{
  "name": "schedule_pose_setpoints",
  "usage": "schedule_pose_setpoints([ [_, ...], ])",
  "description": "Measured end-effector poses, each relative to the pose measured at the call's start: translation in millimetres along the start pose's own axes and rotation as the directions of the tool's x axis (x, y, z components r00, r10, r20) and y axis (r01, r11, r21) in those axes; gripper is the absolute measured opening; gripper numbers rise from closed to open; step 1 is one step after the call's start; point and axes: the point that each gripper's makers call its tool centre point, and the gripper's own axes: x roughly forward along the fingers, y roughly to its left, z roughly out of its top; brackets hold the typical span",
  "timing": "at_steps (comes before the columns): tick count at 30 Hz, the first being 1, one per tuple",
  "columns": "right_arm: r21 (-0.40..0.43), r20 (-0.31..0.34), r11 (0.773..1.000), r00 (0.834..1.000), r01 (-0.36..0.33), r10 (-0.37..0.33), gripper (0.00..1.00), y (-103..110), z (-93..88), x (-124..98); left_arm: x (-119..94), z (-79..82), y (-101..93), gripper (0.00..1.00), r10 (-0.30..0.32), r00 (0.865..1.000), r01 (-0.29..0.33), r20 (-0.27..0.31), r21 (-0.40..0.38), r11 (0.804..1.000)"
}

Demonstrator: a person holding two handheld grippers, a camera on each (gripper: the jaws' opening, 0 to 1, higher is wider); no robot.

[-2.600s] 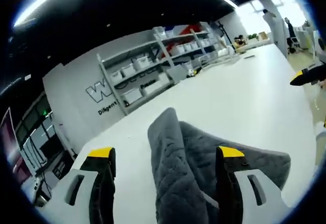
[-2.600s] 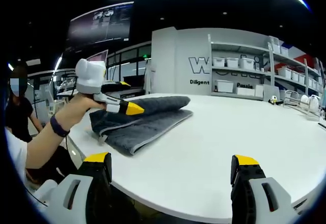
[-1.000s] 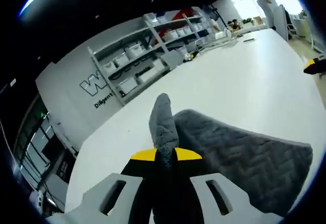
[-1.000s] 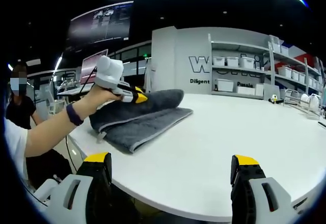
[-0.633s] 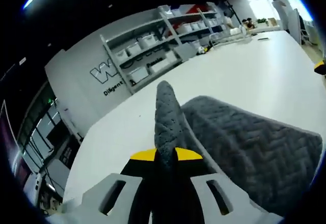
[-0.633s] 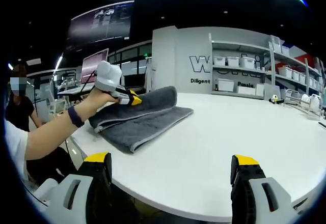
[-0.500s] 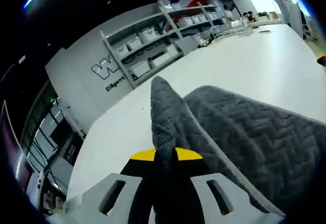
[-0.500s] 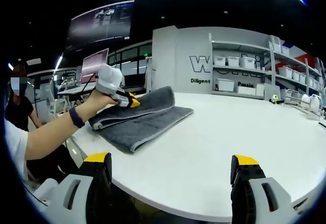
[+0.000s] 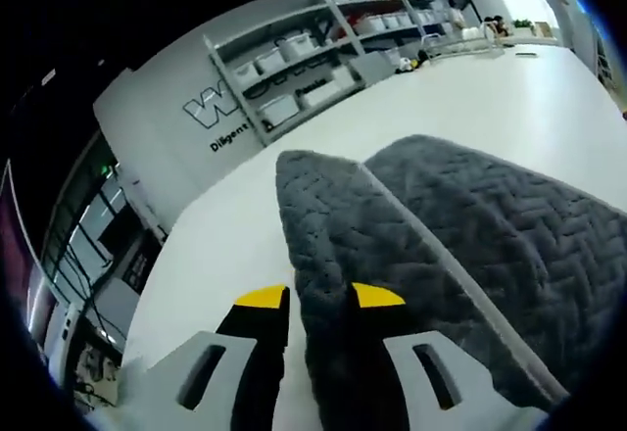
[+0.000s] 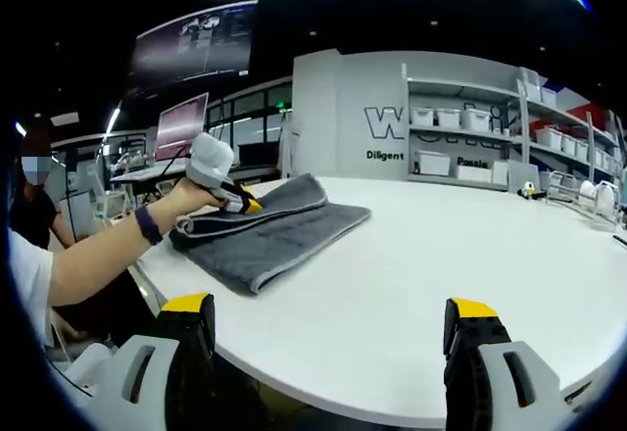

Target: Open the folded towel by lifting each exposed corner and separating the folded layers until the towel lies flat within the target outline without major curled edges

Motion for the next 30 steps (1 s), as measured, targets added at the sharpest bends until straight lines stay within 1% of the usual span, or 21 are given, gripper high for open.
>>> schedule_pose_setpoints([
  [3, -0.005, -0.001, 1.000, 1.000, -0.006, 0.006, 0.99, 2.4, 0.4, 0.1, -3.6, 0.3, 5.1, 0.31, 0.012, 1.000, -0.012, 0.015, -0.027, 1.000],
  [6, -0.005, 0.002, 1.000, 1.000, -0.005, 0.005, 0.99, 2.2, 1.4, 0.3, -9.5, 1.8, 9.6, 0.36, 0.037, 0.999, -0.037, 0.028, -0.024, 0.999],
  [10, -0.004, -0.002, 1.000, 1.000, -0.001, 0.001, 0.99, 1.3, 0.7, 0.7, -20.2, 10.4, 15.4, 0.46, 0.076, 0.995, -0.075, 0.059, -0.013, 0.997],
  [12, -0.005, -0.001, 1.000, 1.000, -0.002, 0.002, 0.99, 2.2, 1.0, 0.7, -25.5, 14.8, 15.8, 0.51, 0.079, 0.994, -0.078, 0.078, -0.017, 0.997],
  [15, -0.008, 0.003, 1.000, 1.000, -0.004, 0.004, 0.99, 3.2, 2.8, 0.7, -36.3, 20.4, 13.5, 0.54, 0.073, 0.991, -0.069, 0.116, -0.034, 0.997],
  [16, -0.009, 0.003, 1.000, 1.000, -0.005, 0.005, 0.99, 3.5, 3.0, 0.8, -32.7, 26.1, 19.3, 0.56, 0.066, 0.989, -0.060, 0.129, -0.051, 0.997],
  [18, -0.009, 0.002, 1.000, 1.000, -0.006, 0.006, 0.99, 3.8, 3.2, 1.1, -36.8, 28.1, 18.0, 0.61, 0.060, 0.988, -0.051, 0.145, -0.066, 0.996],
  [21, -0.012, -0.002, 1.000, 1.000, -0.008, 0.008, 0.99, 4.4, 2.9, 1.4, -57.0, 34.6, 10.1, 0.66, 0.058, 0.974, -0.032, 0.220, -0.118, 0.992],
  [24, -0.011, 0.002, 1.000, 1.000, -0.006, 0.006, 0.99, 4.1, 4.0, 0.5, -74.7, 38.5, 0.1, 0.73, 0.032, 0.961, 0.008, 0.273, -0.147, 0.989],
  [26, -0.010, 0.003, 1.000, 1.000, -0.004, 0.004, 0.99, 3.8, 4.3, -0.2, -87.7, 39.4, -9.2, 0.78, 0.006, 0.954, 0.043, 0.301, -0.155, 0.987],
  [27, -0.010, 0.004, 1.000, 1.000, -0.003, 0.003, 0.99, 3.6, 4.5, -0.3, -91.8, 38.4, -12.3, 0.80, -0.001, 0.953, 0.054, 0.305, -0.166, 0.985],
  [28, -0.009, 0.004, 1.000, 1.000, -0.002, 0.002, 0.99, 3.6, 4.6, -0.5, -100.4, 36.8, -19.3, 0.82, -0.018, 0.950, 0.081, 0.313, -0.190, 0.978],
  [29, -0.009, 0.004, 1.000, 1.000, -0.002, 0.002, 0.99, 3.8, 4.7, -0.5, -106.6, 37.0, -24.6, 0.84, -0.035, 0.943, 0.103, 0.330, -0.191, 0.976],
  [30, -0.009, 0.004, 1.000, 1.000, -0.003, 0.003, 0.99, 4.2, 4.6, -0.6, -111.1, 36.6, -27.9, 0.84, -0.043, 0.940, 0.116, 0.338, -0.196, 0.974],
])
